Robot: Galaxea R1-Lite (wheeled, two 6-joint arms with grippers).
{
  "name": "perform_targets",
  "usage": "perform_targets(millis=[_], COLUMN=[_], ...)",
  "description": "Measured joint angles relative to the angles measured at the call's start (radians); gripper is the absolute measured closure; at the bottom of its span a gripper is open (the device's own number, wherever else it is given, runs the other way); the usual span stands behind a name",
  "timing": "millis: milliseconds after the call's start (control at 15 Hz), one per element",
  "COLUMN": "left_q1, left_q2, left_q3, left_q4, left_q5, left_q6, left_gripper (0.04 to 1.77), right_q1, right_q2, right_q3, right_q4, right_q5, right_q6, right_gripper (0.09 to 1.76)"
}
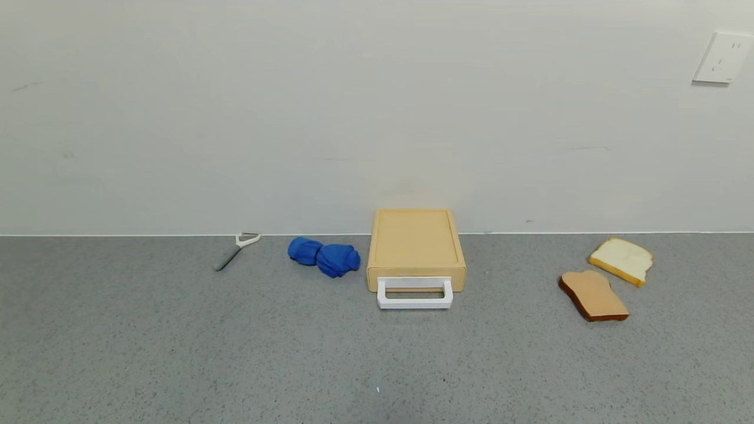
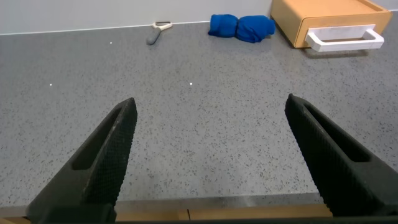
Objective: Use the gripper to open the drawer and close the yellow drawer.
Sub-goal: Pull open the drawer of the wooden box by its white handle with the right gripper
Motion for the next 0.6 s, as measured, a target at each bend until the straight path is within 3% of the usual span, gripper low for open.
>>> perform_targets(millis=[333,600], left_q1=[0.000,0.000], left_q2=[0.000,0.000], left_q3=[0.000,0.000], left_q4=[0.000,0.000], left_q5=[0.000,0.000], left_q6=[0.000,0.000], left_gripper=[0.09,0.09], right_q1=[0.000,0.000], right_q2=[0.000,0.035], right_q3=[-0.014,-0.139], right_q4=[0.029,0.133], right_q5=[0.002,0.012], right_q6=[0.000,0.000], right_gripper=[0.14,0.14])
